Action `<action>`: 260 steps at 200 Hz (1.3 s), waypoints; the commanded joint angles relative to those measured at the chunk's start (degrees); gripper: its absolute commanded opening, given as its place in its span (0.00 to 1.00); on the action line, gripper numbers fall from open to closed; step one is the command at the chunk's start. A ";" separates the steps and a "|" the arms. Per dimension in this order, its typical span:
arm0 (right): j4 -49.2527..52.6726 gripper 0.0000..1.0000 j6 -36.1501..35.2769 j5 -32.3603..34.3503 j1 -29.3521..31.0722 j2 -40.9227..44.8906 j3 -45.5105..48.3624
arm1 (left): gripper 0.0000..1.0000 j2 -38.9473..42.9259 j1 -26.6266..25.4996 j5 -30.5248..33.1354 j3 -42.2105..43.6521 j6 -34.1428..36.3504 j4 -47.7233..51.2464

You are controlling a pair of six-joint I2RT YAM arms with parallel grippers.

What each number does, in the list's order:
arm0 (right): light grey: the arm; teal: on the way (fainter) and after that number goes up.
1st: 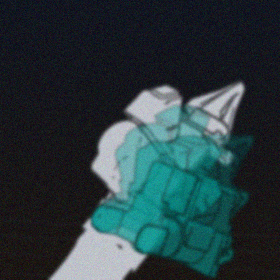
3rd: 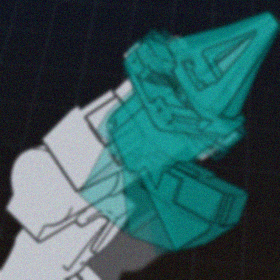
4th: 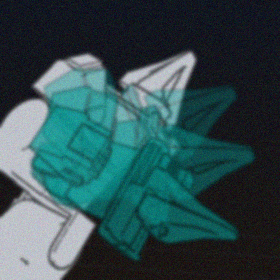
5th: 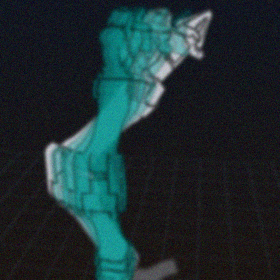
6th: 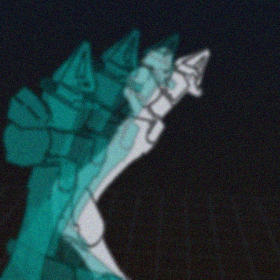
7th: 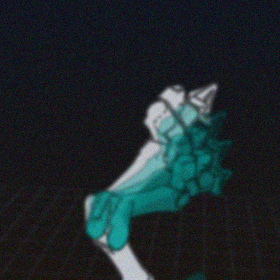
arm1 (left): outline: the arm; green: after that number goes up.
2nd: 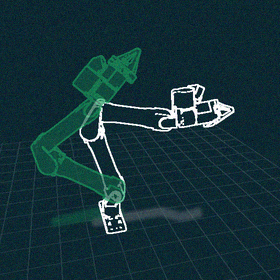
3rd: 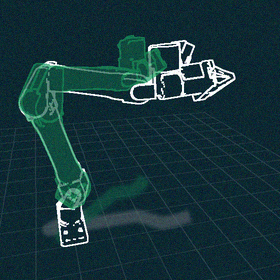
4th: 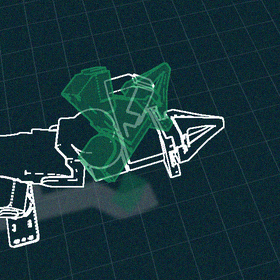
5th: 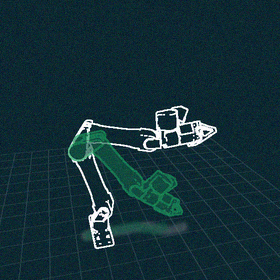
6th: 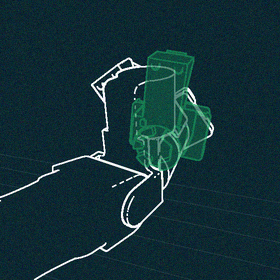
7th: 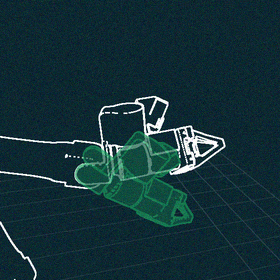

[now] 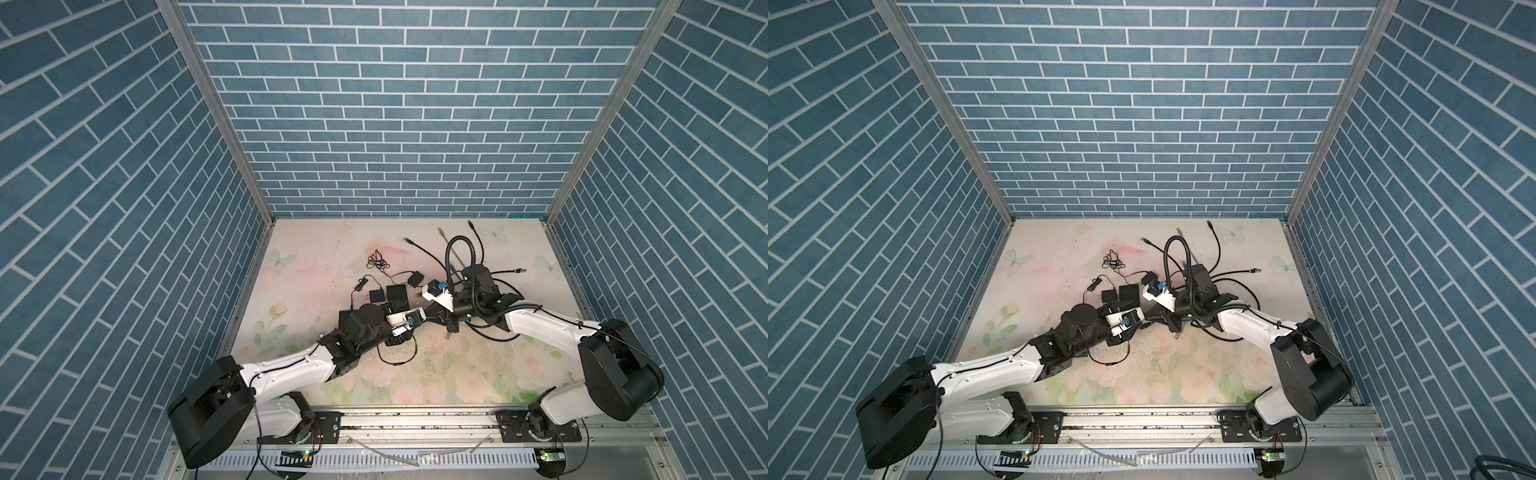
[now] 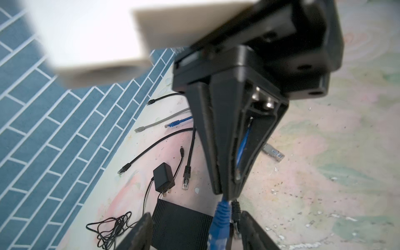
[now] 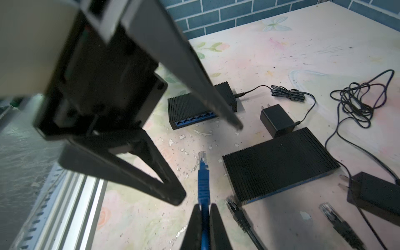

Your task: Insert the plug into the switch port

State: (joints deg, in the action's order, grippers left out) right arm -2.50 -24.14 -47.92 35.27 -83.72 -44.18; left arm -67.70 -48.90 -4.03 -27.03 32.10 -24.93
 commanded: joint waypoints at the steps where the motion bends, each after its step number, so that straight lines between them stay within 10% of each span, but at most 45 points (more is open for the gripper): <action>1: -2.99 0.00 -7.40 4.04 0.19 3.08 2.09 | 0.69 3.55 1.13 -2.59 -0.06 -2.58 7.53; 125: -5.56 0.00 -10.17 9.05 0.19 9.75 8.03 | 0.95 10.68 3.10 -1.54 -5.82 -14.21 19.72; 260: -5.59 0.00 -12.15 6.91 0.24 11.48 8.37 | 0.81 6.55 10.85 -22.48 -4.59 -9.84 18.96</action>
State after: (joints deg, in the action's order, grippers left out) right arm -7.31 -33.12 -39.27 35.27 -73.38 -36.77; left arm -57.43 -38.48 -20.40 -29.67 21.69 -5.87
